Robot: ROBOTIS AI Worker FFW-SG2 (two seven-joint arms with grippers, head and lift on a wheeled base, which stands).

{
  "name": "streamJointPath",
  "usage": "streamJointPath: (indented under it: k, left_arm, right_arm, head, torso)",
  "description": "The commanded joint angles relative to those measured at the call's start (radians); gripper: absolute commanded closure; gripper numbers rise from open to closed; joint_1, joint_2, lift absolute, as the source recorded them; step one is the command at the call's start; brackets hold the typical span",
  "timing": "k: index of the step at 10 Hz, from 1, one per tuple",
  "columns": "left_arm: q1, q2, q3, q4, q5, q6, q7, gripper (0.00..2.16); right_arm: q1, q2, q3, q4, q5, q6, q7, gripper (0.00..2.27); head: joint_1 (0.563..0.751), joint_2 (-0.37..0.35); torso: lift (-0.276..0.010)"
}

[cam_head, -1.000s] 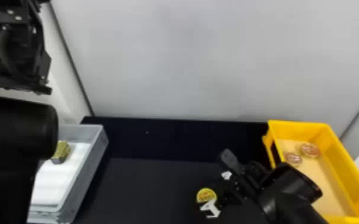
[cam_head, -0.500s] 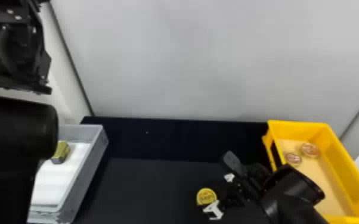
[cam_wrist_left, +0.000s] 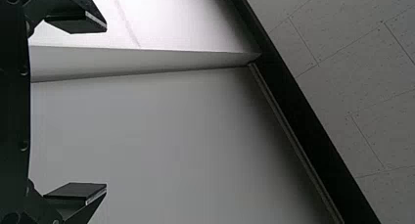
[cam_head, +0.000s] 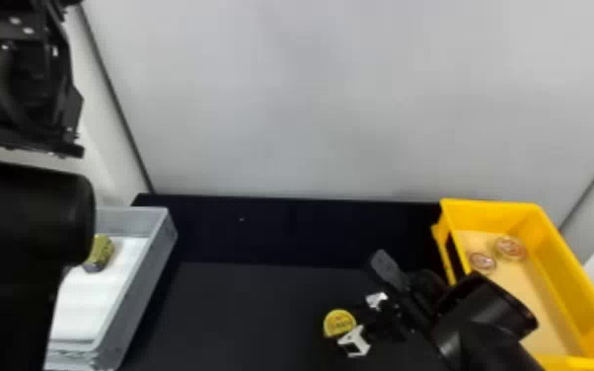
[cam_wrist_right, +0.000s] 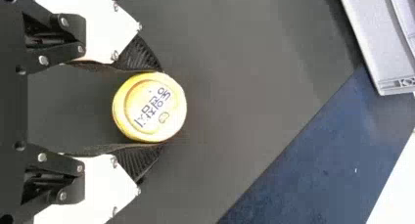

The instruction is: Pick up the round yellow can and place it in the yellow rectangular box

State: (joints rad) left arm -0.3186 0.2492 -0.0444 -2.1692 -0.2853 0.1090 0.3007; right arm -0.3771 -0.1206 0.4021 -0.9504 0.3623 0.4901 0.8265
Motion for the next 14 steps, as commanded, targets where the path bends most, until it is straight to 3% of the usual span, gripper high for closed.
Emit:
streamJointPath:
  k: [1, 2, 4, 5, 6, 7, 9, 10, 12, 14]
  left_arm:
    - [0.009, 0.002, 0.009, -0.007, 0.0, 0.002, 0.0, 0.13]
    - [0.012, 0.006, 0.012, -0.011, 0.0, 0.002, 0.0, 0.13]
    - [0.015, 0.004, 0.012, -0.011, 0.0, 0.008, 0.0, 0.13]
    - [0.015, 0.007, 0.014, -0.014, 0.0, 0.011, 0.0, 0.13]
    - [0.015, 0.012, 0.015, -0.018, 0.0, 0.017, 0.0, 0.13]
    - [0.019, 0.021, 0.021, -0.029, 0.0, 0.034, 0.0, 0.13]
    - [0.009, 0.022, 0.014, -0.034, 0.0, 0.043, -0.005, 0.13]
    - [0.006, 0.022, 0.012, -0.034, 0.0, 0.044, -0.005, 0.13]
    - [0.001, 0.027, 0.011, -0.034, 0.0, 0.048, -0.006, 0.13]
    - [-0.002, 0.027, 0.012, -0.034, 0.0, 0.048, -0.006, 0.13]
  right_arm:
    - [0.035, -0.01, -0.003, -0.09, 0.008, 0.061, 0.015, 0.62]
    - [0.084, -0.024, -0.028, -0.235, 0.028, 0.136, 0.041, 0.62]
    - [0.184, -0.039, -0.17, -0.628, 0.141, 0.357, 0.125, 0.62]
    - [0.198, -0.057, -0.218, -0.769, 0.149, 0.457, 0.153, 0.62]
    - [0.19, -0.086, -0.246, -0.884, 0.199, 0.535, 0.188, 0.62]
    - [0.149, -0.142, -0.249, -0.946, 0.256, 0.6, 0.199, 0.62]
    - [0.107, -0.238, -0.367, -0.985, 0.334, 0.653, 0.252, 0.62]
    - [0.109, -0.264, -0.437, -0.976, 0.342, 0.655, 0.249, 0.62]
    - [0.115, -0.292, -0.554, -0.906, 0.344, 0.644, 0.239, 0.62]
    - [0.124, -0.292, -0.641, -0.792, 0.325, 0.583, 0.214, 0.62]
  head:
    - [0.663, 0.054]
    - [0.663, 0.054]
    - [0.663, 0.054]
    - [0.663, 0.054]
    - [0.663, 0.054]
    - [0.663, 0.054]
    - [0.663, 0.054]
    - [0.663, 0.054]
    - [0.663, 0.054]
    - [0.663, 0.054]
  torso:
    - [-0.01]
    - [-0.01]
    - [-0.01]
    - [-0.01]
    - [-0.01]
    - [-0.01]
    - [-0.01]
    - [-0.01]
    - [-0.01]
    - [-0.01]
